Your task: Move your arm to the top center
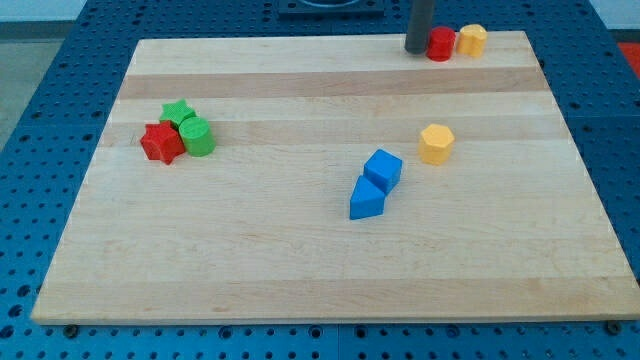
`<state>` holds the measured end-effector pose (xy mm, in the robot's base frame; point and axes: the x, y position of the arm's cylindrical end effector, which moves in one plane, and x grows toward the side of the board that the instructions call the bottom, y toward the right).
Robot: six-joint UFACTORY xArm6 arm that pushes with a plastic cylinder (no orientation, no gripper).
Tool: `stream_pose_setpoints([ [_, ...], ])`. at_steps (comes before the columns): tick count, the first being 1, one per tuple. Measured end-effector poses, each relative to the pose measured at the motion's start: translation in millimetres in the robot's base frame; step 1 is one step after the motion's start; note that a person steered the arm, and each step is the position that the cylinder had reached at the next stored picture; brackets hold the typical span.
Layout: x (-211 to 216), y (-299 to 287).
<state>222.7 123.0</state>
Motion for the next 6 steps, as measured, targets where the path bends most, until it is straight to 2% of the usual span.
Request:
stream_pose_setpoints([
  [1,32,-12],
  [2,88,-19],
  [3,122,-34],
  [4,130,-71],
  [6,198,-77],
])
